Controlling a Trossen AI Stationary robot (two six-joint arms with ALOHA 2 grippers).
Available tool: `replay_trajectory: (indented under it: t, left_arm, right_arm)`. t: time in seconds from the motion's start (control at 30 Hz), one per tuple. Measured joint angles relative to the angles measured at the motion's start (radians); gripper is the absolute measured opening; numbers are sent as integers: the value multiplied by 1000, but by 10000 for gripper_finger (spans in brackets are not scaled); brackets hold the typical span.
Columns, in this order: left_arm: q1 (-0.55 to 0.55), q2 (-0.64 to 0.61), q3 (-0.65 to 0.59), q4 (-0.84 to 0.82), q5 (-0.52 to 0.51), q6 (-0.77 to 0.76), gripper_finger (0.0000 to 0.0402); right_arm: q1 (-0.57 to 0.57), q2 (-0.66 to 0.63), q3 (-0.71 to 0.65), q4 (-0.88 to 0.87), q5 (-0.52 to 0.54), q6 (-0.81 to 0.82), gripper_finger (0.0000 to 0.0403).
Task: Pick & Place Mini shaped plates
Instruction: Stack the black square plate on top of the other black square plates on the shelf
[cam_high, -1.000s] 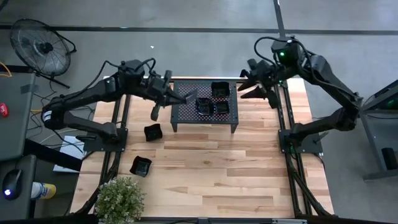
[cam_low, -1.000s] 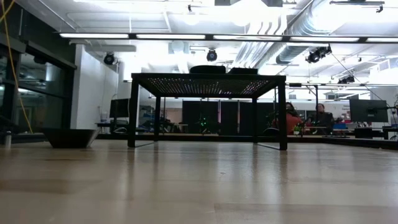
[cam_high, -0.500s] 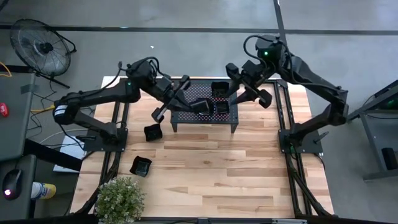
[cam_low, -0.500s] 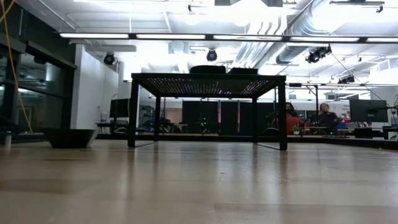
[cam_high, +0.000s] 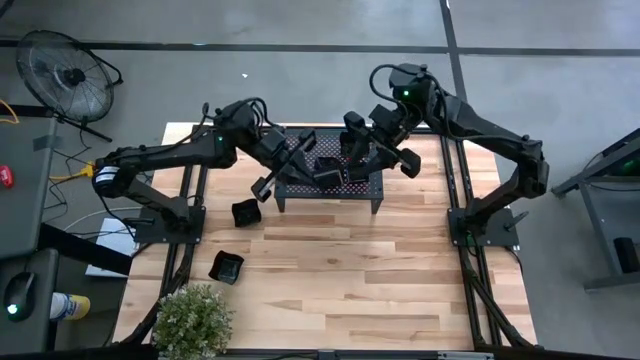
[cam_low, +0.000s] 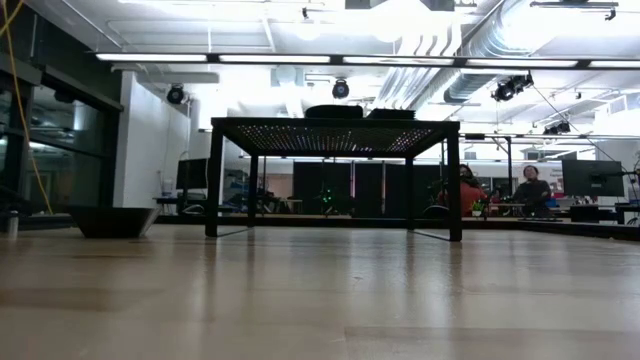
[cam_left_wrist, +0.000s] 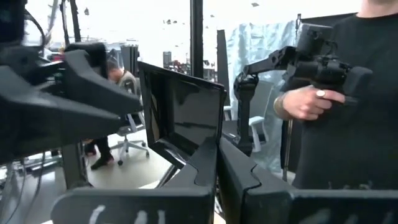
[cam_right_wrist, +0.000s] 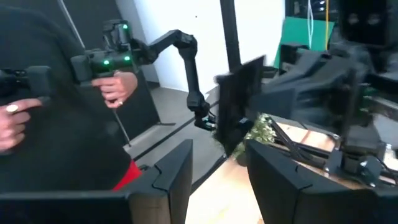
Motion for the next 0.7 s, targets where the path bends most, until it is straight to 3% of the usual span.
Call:
replay_trajectory:
  t: [0.7]
  left_arm:
    - [0, 0, 0, -13, 7, 0, 0]
  right_arm:
    - [29, 60, 0, 130, -59, 78, 142]
